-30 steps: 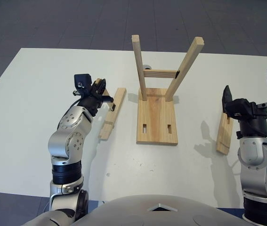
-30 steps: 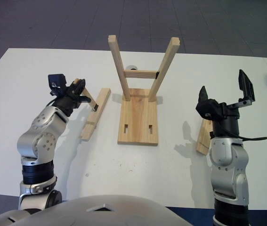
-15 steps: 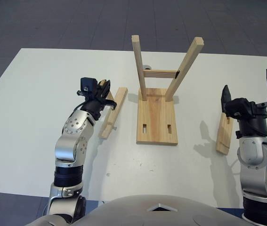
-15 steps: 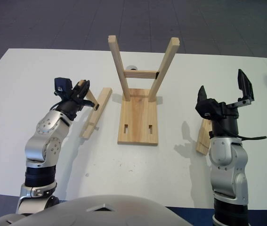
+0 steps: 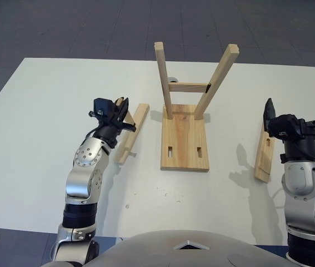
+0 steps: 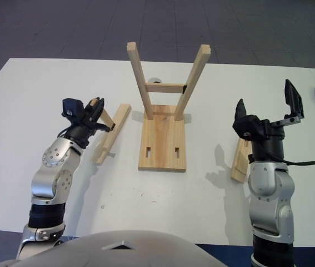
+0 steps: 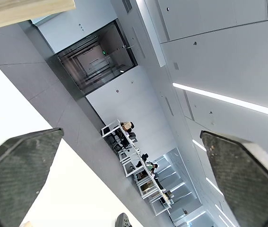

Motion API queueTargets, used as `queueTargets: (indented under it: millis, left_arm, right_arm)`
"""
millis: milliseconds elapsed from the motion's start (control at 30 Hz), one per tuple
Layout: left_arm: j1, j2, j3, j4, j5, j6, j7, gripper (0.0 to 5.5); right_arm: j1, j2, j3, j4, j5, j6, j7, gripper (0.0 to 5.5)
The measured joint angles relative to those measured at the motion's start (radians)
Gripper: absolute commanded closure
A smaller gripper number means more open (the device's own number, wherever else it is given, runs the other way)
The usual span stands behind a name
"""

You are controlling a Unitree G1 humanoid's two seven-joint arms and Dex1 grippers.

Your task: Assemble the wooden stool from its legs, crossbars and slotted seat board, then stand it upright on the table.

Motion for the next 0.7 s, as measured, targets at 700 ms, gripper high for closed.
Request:
queueTargets:
  millis: [700]
  left_arm:
    - [-0.097,0.051,0.109,0.028,-0.079,0.199,-0.021,5.08]
  right_arm:
    - [-0.012,0.0,-0.007,-0.027,0.001,0.017,0.004,0.1]
